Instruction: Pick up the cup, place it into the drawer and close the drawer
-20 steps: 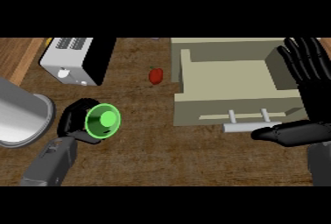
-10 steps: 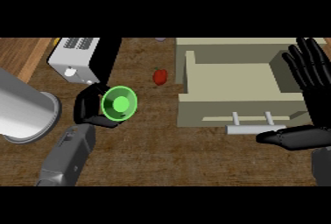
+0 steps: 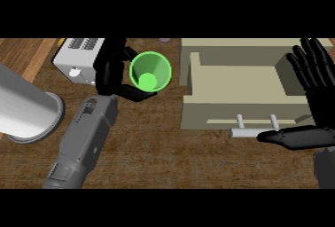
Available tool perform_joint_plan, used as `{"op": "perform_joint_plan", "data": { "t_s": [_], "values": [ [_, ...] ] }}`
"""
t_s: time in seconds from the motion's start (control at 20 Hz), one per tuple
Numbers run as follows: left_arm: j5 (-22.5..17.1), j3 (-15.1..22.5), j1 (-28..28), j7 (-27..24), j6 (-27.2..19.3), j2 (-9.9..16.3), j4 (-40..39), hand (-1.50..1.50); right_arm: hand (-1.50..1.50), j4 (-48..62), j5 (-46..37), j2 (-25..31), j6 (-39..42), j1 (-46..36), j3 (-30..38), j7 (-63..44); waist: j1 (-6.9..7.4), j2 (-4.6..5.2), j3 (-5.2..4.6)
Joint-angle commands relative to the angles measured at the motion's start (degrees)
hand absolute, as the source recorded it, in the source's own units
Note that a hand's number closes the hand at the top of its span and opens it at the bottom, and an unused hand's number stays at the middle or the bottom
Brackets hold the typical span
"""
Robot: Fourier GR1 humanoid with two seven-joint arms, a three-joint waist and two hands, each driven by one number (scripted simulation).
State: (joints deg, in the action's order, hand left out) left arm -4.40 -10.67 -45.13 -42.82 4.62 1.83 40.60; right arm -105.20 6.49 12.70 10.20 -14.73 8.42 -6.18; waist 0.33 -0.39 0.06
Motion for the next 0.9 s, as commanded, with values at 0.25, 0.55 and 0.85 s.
{"op": "perform_joint_plan", "data": {
  "t_s": [0.25, 0.55, 0.85],
  "values": [
    [-2.6, 7.6, -14.7, 19.3, -11.6, -1.8, 7.2, 1.5, -1.5, 3.1, 0.1, 0.5, -0.5, -2.4, 2.0, 1.3, -0.7, 0.24, -0.02],
    [-5.8, 12.5, -25.3, 27.3, -20.8, -1.8, -1.4, 1.5, -1.5, 2.2, 1.3, 0.9, 1.9, 0.0, 1.9, 2.8, -2.19, 0.58, 0.01],
    [-9.7, 17.8, -32.0, 27.6, -25.7, -1.8, -15.5, 1.5, -1.5, 1.8, 0.8, 0.5, 1.9, -2.0, -0.1, 1.5, -4.75, 1.38, 0.03]
  ]
}}
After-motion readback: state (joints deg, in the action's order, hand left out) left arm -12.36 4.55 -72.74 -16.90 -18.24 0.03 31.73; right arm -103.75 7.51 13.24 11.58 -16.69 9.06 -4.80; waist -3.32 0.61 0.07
